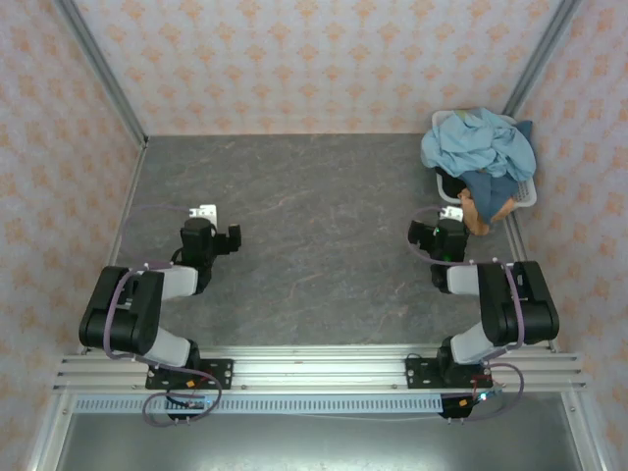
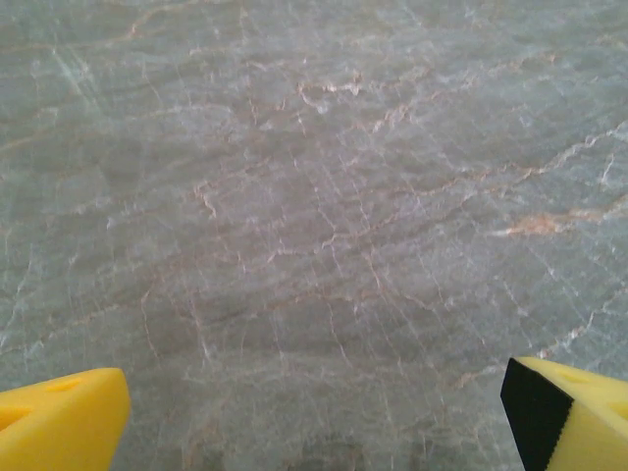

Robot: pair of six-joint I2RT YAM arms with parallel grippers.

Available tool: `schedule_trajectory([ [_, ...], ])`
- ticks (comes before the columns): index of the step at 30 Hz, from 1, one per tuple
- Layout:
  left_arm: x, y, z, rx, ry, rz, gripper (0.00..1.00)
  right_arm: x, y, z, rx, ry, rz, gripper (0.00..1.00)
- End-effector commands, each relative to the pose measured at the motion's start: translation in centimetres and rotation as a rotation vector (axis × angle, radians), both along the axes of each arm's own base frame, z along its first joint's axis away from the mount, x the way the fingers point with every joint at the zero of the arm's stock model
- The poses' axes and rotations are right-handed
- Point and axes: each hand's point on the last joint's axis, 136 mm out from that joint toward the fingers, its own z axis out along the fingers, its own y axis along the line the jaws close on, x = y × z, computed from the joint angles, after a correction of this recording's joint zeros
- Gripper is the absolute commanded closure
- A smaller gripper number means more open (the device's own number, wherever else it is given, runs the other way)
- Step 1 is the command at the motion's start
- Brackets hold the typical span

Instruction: Fold and stack the t-shirts

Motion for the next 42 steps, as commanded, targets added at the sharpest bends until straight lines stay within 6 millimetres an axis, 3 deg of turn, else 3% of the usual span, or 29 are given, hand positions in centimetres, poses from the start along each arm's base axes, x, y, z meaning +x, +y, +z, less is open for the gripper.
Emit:
schedule_trajectory([
  [1,2.0,1.4,3.1,0.048,-0.116,0.046,0.00,1.7,-0.9,2.7,-0.023,-0.109,-0.035,0.01],
  [17,2.0,1.4,3.2,0.048,-0.118,0.046,0.00,1.6,-0.9,2.7,-0.023,-0.112,-0.035,0.01],
  [20,1.9,1.3,3.5,0.053,-0.117,0.043,0.00,1.3,-0.2,3.8,-0.038,-0.135,-0.003,0.01],
  [23,1.4,1.0,6.1,0.114,-0.112,0.066,0.00,0.3,-0.1,7.4,-0.097,-0.164,-0.044,0.01],
  [26,0.5,0.3,10.5,0.164,-0.185,0.102,0.00,-1.1,-0.4,14.0,-0.009,-0.296,-0.117,0.01],
  [29,0.5,0.0,16.2,0.169,-0.293,0.159,0.00,-2.6,-2.7,20.3,0.169,-0.347,-0.338,0.01],
  [30,0.7,0.3,18.1,0.144,-0.318,0.220,0.00,-3.2,-3.1,21.1,0.216,-0.290,-0.390,0.01],
  [32,0.3,2.4,19.8,0.006,-0.242,0.450,0.00,-3.8,-4.4,22.4,0.282,-0.255,-0.524,0.01],
  [35,0.9,2.9,21.5,-0.084,-0.009,0.570,0.00,-0.5,-5.3,22.6,0.397,-0.249,-0.495,0.01],
  [38,4.4,0.2,21.5,-0.178,0.115,0.472,0.00,2.2,-7.2,22.0,0.372,-0.168,-0.636,0.01],
  [42,7.0,-5.2,22.7,-0.378,0.055,0.261,0.02,7.0,-9.0,21.1,0.318,-0.073,-0.716,0.01],
])
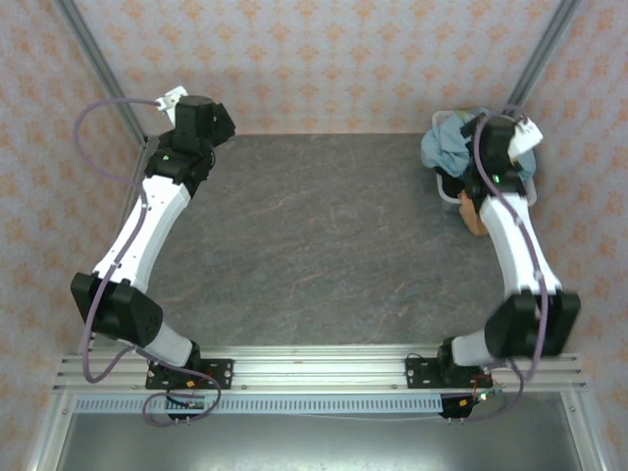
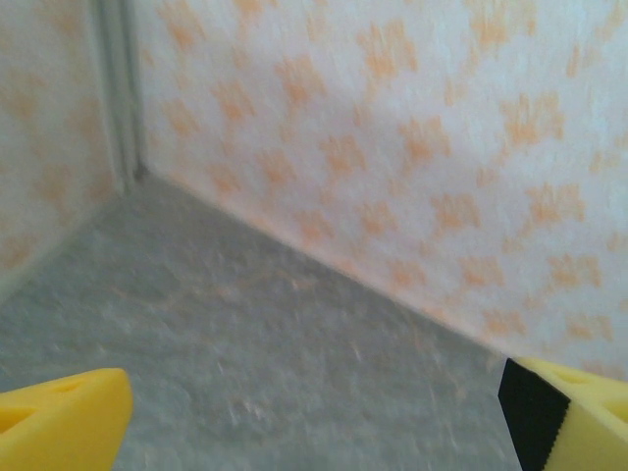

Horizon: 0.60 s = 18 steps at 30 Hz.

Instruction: Fold and stack the t-shirts

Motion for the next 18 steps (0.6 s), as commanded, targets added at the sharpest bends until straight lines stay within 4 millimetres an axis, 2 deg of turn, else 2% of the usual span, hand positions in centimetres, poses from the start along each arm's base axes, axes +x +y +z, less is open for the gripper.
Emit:
schedule_trajectory([
  [1,-1.2,-5.1,-4.5,-0.175,0.145,-0.185,0.04,0.7,-2.1,-4.6,0.044,0.209,-0.100,0.01],
  [6,-1.2,-11.4,-2.9,-0.277,0.122,-0.453,0.09,4.6,-5.1,-9.7,0.139,0.397,-0.136,0.01],
  [9,-2.0,-13.8,-1.8,-0.316,0.101,-0.560,0.09,6.9,-5.7,-12.0,0.173,0.436,-0.098,0.01],
  [13,-2.8,-15.5,-1.4,-0.334,0.102,-0.654,0.12,8.9,-5.6,-14.3,0.198,0.481,-0.066,0.07],
  [17,-3.3,-16.1,-1.3,-0.342,0.114,-0.682,0.14,10.3,-5.3,-16.7,0.241,0.523,-0.047,0.20],
  [18,-3.3,-16.2,-1.3,-0.343,0.115,-0.684,0.15,10.6,-5.2,-17.0,0.249,0.521,-0.043,0.27],
])
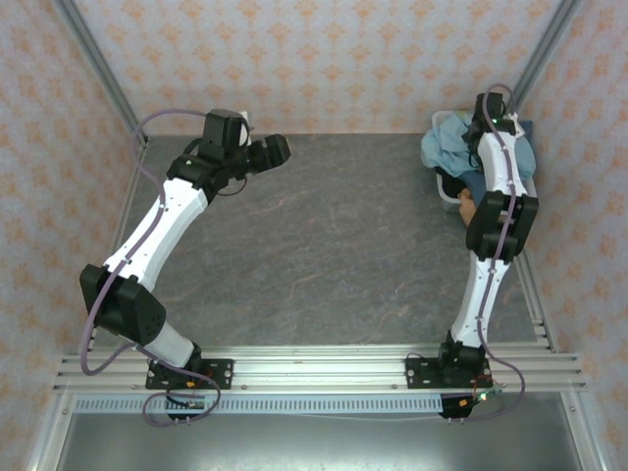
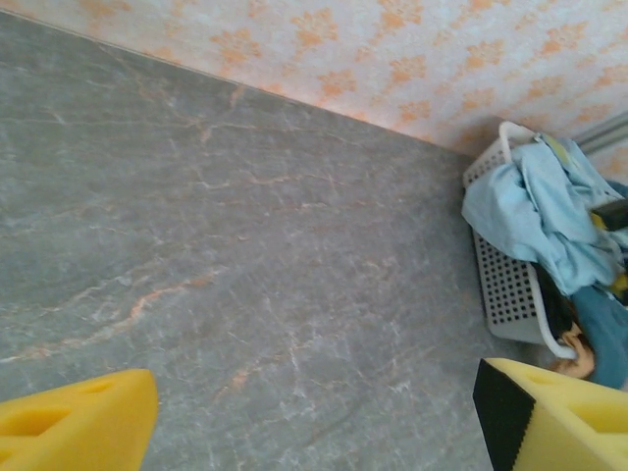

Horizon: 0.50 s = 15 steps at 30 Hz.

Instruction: Fold and stack the t-shirts

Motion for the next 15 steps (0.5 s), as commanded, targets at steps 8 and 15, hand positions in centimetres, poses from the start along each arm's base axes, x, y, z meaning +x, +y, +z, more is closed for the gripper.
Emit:
schedule_trajectory([
  [8,-1.4,-1.2,3.4,-0.030,-0.054,-0.082,0.21,0.2,1.8,3.2,0.006,-0.053,0.025,1.00],
  [15,-1.9,-1.1,2.8,-0.007,-0.039,-0.077,0.26,-1.9,4.9,16.1,-0.163,-0.278,0.090,1.00],
])
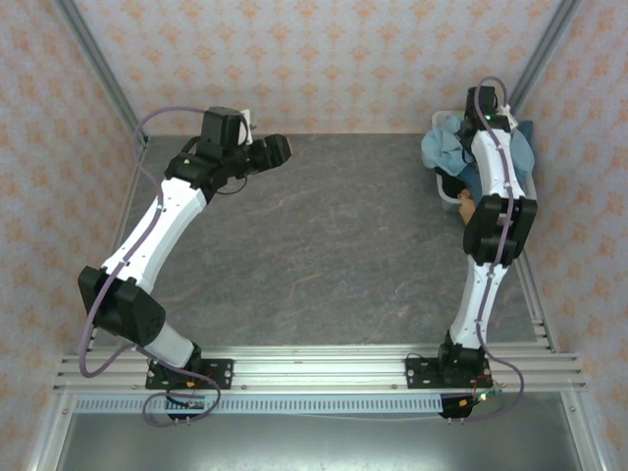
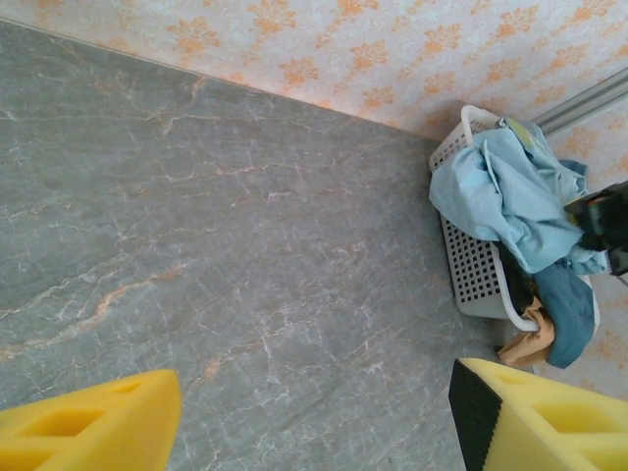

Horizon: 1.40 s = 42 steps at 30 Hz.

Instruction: Fold and stack the t-shirts

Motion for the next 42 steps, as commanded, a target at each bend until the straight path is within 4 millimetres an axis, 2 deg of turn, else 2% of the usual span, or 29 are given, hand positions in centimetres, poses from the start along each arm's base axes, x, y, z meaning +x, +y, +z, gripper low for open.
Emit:
schedule_trajectory([
  [1,-1.3,0.0,1.7,0.017,-0.030,-0.018,0.26,-1.7,1.8,12.3,-0.114,-0.235,0.033,1.00],
  [4,-1.3,0.5,1.6,0.036,-0.030,0.006,0.28,-2.9,4.2,17.5,-0.123,-0.349,0.095,1.00],
  [7,-1.3,1.7,1.3,0.083,-0.018,0.056,0.28,-3.9,8.1,22.6,-0.118,-0.476,0.215,1.00],
  [12,-1.9,4.5,0.9,0.182,0.011,0.173,0.28,-6.6,18.2,29.5,-0.131,-0.627,0.491,1.00],
  [14,-2.3,5.8,1.0,0.223,0.015,0.231,0.27,-8.0,22.3,31.2,-0.131,-0.666,0.590,1.00],
  [16,-2.8,7.4,1.0,0.263,0.029,0.304,0.26,-9.1,26.2,31.4,-0.096,-0.669,0.680,1.00],
  [18,-3.6,9.2,1.1,0.306,0.041,0.379,0.25,-10.0,30.4,29.9,-0.061,-0.630,0.769,1.00],
  [21,-4.8,11.1,1.1,0.338,0.051,0.472,0.23,-10.9,36.5,24.6,-0.041,-0.497,0.891,1.00],
  [25,-6.4,12.5,0.1,0.369,0.088,0.518,0.21,-11.9,43.6,13.2,0.056,-0.270,1.037,1.00],
  [28,-7.8,13.3,-1.5,0.398,0.134,0.536,0.20,-13.7,48.1,4.6,0.169,-0.103,1.140,0.99],
  [29,-8.3,13.6,-2.2,0.404,0.151,0.538,0.20,-14.4,49.2,2.2,0.193,-0.043,1.172,0.93],
  [31,-9.2,13.8,-3.5,0.410,0.194,0.531,0.19,-15.9,50.6,-1.0,0.221,0.048,1.223,0.76],
  [33,-10.1,14.0,-5.0,0.410,0.246,0.521,0.19,-17.0,50.9,-2.4,0.255,0.094,1.248,0.59],
  [35,-10.7,13.7,-6.7,0.387,0.301,0.493,0.19,-17.6,49.7,-2.3,0.234,0.089,1.235,0.42],
  [36,-10.8,13.5,-7.4,0.376,0.321,0.480,0.19,-17.8,48.8,-2.2,0.215,0.082,1.223,0.38],
  [38,-10.9,12.5,-8.9,0.341,0.358,0.434,0.19,-18.1,46.2,-1.9,0.183,0.081,1.170,0.33],
  [42,-10.1,9.9,-11.6,0.271,0.408,0.339,0.20,-18.1,39.7,-3.1,0.172,0.088,0.997,0.33],
])
